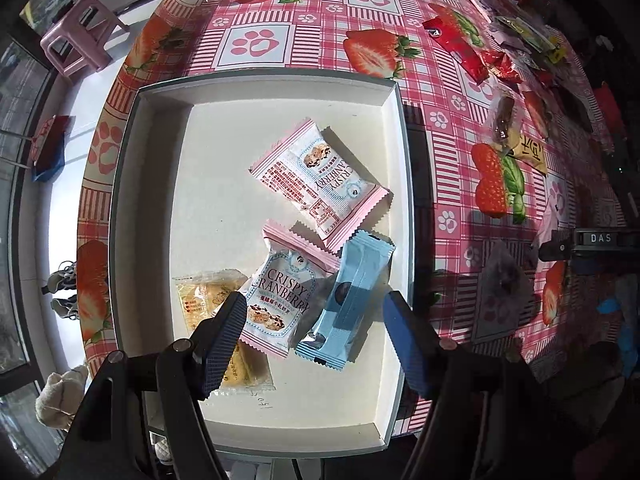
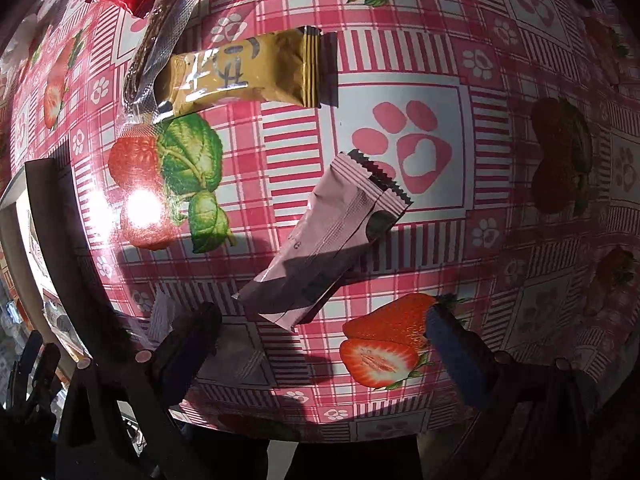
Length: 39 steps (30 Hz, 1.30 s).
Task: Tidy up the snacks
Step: 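Grasp the pink bar with the right tool while left tool grasps the clear jerky bag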
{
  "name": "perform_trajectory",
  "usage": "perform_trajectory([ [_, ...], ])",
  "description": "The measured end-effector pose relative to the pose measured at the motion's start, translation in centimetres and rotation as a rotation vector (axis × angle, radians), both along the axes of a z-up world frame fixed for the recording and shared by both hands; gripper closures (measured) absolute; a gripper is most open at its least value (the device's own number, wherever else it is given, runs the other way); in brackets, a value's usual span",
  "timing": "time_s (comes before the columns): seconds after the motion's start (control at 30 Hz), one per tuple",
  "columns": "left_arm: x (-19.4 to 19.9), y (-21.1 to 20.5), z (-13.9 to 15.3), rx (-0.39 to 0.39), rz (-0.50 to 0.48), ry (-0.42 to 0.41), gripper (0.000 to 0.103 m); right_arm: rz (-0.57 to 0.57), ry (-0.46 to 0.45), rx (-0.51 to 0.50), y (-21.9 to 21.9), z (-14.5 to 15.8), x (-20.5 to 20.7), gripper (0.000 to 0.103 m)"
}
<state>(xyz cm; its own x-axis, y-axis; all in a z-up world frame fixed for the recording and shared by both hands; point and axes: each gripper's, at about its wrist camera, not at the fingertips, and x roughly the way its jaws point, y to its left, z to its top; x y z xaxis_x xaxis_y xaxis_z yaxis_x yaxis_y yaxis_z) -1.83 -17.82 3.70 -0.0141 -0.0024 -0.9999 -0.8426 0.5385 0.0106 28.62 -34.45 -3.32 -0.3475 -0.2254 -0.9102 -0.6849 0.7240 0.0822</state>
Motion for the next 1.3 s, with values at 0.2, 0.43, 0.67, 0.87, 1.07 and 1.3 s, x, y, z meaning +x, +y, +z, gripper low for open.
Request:
perform_trajectory([
  [0.2, 2.6, -0.4, 0.1, -0.015, -0.059, -0.003, 0.029, -0.111, 0.001, -0.014, -1.4, -0.6, 1.4, 0.0],
  [0.43, 6.8, -0.2, 1.2, 0.0, -0.146, -0.001, 0.029, -0.078, -0.033, 0.051, 4.3, -0.1, 1.1, 0.0],
  [0.67, 13.5, 0.8, 1.7, -0.026, -0.183, -0.077, 0.029, 0.091, -0.082, 0.079, 7.8, 0.4, -2.9, 0.02],
  [0.87, 18.8, 0.9, -0.8, -0.013, -0.255, -0.042, 0.029, 0.172, -0.106, 0.151, 10.1, 2.1, -4.2, 0.078],
  [1.07, 22.6, 2.0, -3.3, -0.019, -0.249, -0.029, 0.029, 0.087, -0.039, 0.204, 7.8, 2.0, -3.7, 0.079],
  [1.3, 26.6, 3.3, -6.7, -0.012, -0.259, 0.005, 0.029, 0.079, -0.048, 0.208, 8.9, 2.1, -4.2, 0.078],
])
